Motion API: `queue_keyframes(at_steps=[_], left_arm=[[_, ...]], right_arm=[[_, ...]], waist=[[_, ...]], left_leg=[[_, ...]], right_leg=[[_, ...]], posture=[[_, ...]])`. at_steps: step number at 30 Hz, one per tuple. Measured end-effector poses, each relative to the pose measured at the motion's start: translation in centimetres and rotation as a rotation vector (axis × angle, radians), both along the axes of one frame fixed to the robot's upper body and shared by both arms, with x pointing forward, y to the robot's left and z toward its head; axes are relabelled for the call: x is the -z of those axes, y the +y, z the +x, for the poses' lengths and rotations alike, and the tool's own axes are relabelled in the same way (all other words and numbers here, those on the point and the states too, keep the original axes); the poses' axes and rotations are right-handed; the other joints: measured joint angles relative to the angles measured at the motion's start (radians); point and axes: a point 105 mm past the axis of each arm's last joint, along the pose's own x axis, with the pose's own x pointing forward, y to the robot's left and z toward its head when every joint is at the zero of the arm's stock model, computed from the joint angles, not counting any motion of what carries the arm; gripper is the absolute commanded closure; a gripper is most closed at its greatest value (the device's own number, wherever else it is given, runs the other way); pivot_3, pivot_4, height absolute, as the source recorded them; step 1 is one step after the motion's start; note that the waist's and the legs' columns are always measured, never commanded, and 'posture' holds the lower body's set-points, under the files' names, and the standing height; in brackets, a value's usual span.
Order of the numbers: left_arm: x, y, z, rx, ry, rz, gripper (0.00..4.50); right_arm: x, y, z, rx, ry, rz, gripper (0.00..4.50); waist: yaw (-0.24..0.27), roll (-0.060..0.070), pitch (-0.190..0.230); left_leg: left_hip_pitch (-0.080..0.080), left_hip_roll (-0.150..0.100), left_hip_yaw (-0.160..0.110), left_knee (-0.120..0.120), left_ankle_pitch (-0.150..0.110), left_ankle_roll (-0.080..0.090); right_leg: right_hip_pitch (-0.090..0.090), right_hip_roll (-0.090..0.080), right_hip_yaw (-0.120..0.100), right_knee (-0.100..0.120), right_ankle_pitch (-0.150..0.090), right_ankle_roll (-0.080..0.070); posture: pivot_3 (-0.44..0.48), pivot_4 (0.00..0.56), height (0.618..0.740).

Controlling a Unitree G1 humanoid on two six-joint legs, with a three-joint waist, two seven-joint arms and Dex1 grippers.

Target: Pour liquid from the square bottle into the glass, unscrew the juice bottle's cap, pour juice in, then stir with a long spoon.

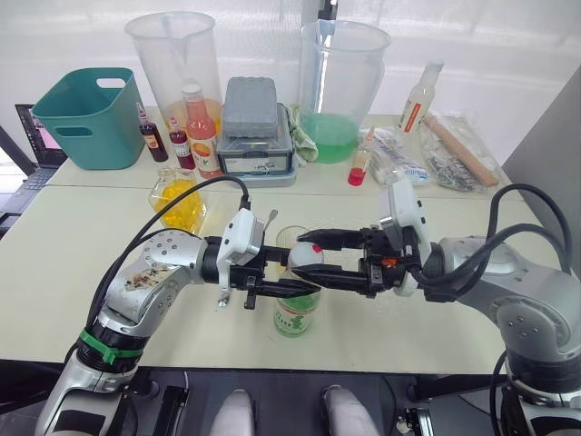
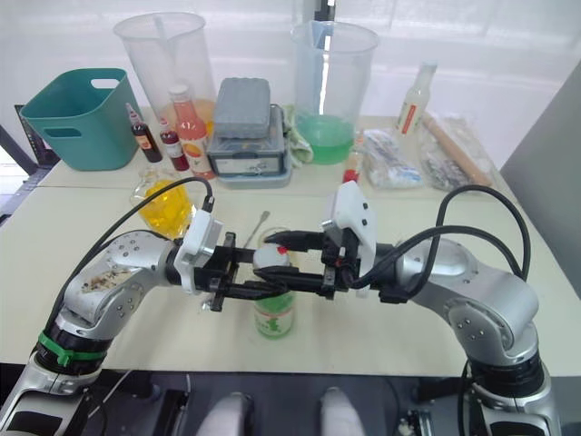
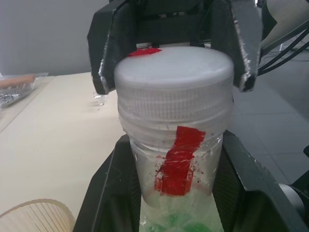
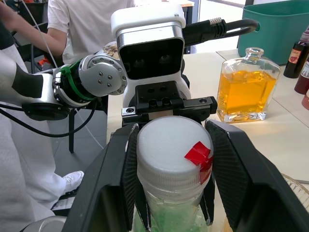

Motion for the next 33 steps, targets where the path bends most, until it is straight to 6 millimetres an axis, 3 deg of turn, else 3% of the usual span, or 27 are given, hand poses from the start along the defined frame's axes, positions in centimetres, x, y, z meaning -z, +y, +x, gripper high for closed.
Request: queue_keyframes(at_steps=[7,16,19,21,26,29,33], left_arm=[[0.0,0.2,-0.4,-0.032,-0.009,0.009,3.03],[0.2,1.3,-1.1,-0.134,-0.014,0.010,3.03],[0.3,1.6,-1.2,-0.164,-0.010,0.002,3.03],[0.2,1.6,-1.2,-0.181,-0.011,-0.003,3.03],[0.1,1.1,-1.6,-0.173,-0.022,-0.007,3.03],[0.1,0.9,-1.7,-0.172,-0.019,-0.014,3.03],[0.1,0.7,-1.6,-0.170,-0.019,-0.017,3.03]], right_arm=[[0.0,0.4,0.9,-0.202,-0.076,-0.079,2.83],[-0.6,2.3,3.1,-0.645,-0.180,-0.205,2.83],[-0.8,2.9,3.5,-0.677,-0.178,-0.237,2.83],[-1.2,3.1,3.5,-0.695,-0.167,-0.258,1.80],[-1.3,3.0,2.8,-0.716,-0.118,-0.237,0.16],[-1.3,2.1,2.1,-0.658,-0.072,-0.143,0.16],[-2.1,1.1,1.8,-0.445,-0.031,-0.016,0.16]], waist=[[-0.008,0.000,0.000],[-0.019,0.000,0.000],[-0.021,0.000,0.000],[-0.025,0.000,0.000],[-0.022,0.000,0.000],[-0.011,0.000,0.000],[-0.010,0.000,0.000]], left_leg=[[0.001,0.000,0.000,0.000,0.000,0.000],[0.004,0.001,0.001,-0.001,0.000,0.000],[0.005,0.001,0.000,-0.002,0.000,0.000],[0.005,0.002,0.000,-0.002,0.000,0.000],[0.001,0.001,-0.001,-0.002,0.000,0.000],[-0.001,0.001,-0.001,-0.002,-0.001,0.001],[0.000,0.001,-0.001,-0.002,-0.001,0.001]], right_leg=[[0.001,0.000,0.000,0.000,0.000,0.000],[0.001,0.000,0.000,0.002,0.001,0.002],[0.001,0.001,-0.001,0.002,0.001,0.002],[0.001,0.001,-0.001,0.003,0.001,0.002],[-0.001,0.001,-0.001,0.002,0.001,0.002],[-0.002,0.001,-0.001,0.001,0.001,0.002],[-0.002,0.001,-0.001,0.001,0.001,0.002]], posture=[[0.000,0.150,0.739],[0.000,0.150,0.739],[0.000,0.150,0.739],[0.000,0.150,0.739],[0.000,0.150,0.739],[0.000,0.150,0.739],[0.000,0.150,0.739]])
